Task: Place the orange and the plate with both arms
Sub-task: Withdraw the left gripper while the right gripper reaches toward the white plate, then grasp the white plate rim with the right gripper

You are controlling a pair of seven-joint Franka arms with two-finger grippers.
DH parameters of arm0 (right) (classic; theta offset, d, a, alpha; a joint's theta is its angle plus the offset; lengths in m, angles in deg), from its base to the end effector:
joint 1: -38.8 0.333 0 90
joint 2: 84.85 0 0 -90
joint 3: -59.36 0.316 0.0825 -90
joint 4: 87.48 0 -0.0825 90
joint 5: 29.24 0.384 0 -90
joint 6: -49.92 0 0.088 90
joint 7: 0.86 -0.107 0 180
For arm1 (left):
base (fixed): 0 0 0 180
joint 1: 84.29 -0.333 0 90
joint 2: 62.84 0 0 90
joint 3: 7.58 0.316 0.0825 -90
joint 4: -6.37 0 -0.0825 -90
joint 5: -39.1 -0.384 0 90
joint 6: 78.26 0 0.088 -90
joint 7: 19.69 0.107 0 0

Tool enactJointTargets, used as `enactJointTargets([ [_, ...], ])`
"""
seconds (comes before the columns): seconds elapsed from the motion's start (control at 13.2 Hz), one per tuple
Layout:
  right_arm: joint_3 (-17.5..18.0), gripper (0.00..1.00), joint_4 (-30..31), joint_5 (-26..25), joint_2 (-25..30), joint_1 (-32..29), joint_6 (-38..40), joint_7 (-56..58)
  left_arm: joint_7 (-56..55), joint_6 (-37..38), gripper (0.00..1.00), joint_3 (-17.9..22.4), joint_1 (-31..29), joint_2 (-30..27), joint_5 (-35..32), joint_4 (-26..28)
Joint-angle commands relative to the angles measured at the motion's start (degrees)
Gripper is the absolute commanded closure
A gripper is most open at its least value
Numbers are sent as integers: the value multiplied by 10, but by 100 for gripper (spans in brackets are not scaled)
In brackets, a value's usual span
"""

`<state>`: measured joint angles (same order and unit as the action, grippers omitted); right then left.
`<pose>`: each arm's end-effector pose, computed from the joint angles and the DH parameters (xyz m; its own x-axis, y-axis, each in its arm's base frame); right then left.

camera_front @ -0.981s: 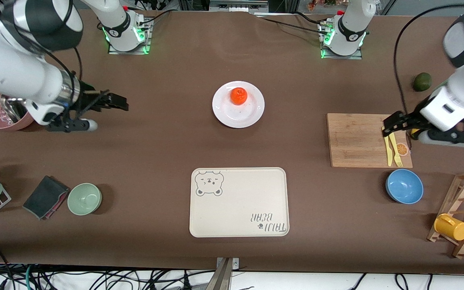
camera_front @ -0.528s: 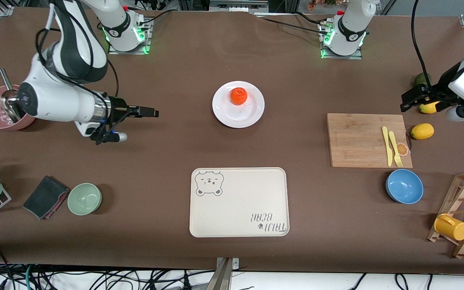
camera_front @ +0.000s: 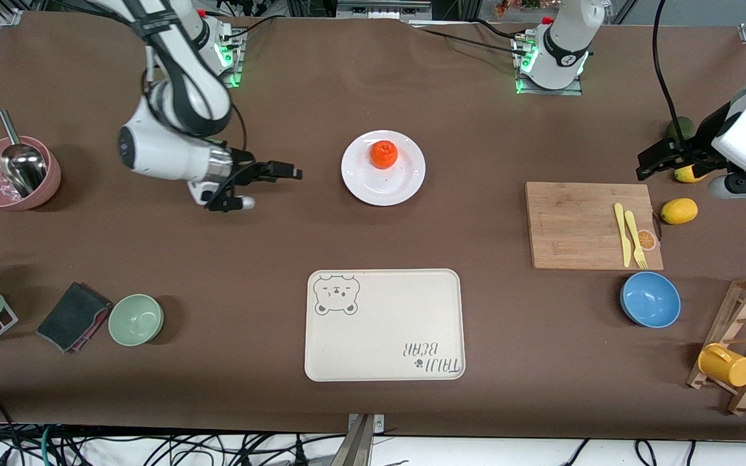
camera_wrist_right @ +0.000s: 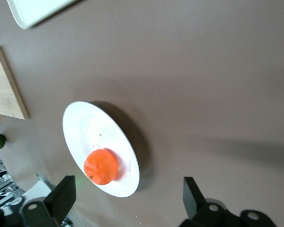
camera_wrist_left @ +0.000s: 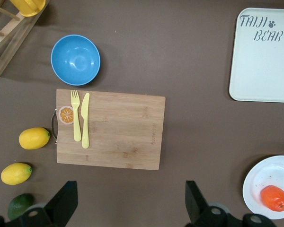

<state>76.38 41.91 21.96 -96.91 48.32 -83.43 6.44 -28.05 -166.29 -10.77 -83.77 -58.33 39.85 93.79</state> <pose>0.4663 0.2489 0.2673 0.9666 -0.0107 -0.2559 -0.1587 -0.8092 -0.5656 0.5729 -0.0373 0.5984 0.9943 0.0806 -0.0697 0.0813 -0.9967 0.0074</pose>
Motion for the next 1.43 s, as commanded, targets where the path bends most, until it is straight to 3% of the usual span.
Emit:
enactJointTargets([
  [0.0, 54, 0, 19, 54, -27, -3, -74, 34, -6, 15, 0, -1, -2, 9, -14, -19],
  [0.23, 96, 0, 15, 144, -65, -3, -131, 72, -5, 15, 0, 0, -3, 10, -14, -19],
  [0.75, 114, 0, -9, 332, -134, 40, -202, 223, -5, 10, 0, 2, -8, 17, -9, -23],
  [0.98, 114, 0, -31, 359, -161, 61, -227, 246, -6, 15, 0, 1, -9, 15, -13, -24],
  [1.21, 114, 14, -38, 360, -174, 61, -227, 278, -4, 15, 0, 3, -15, 15, -14, -24],
  [1.36, 114, 35, -41, 356, -176, 61, -227, 293, -3, 15, 0, 3, -21, 17, -8, -23],
])
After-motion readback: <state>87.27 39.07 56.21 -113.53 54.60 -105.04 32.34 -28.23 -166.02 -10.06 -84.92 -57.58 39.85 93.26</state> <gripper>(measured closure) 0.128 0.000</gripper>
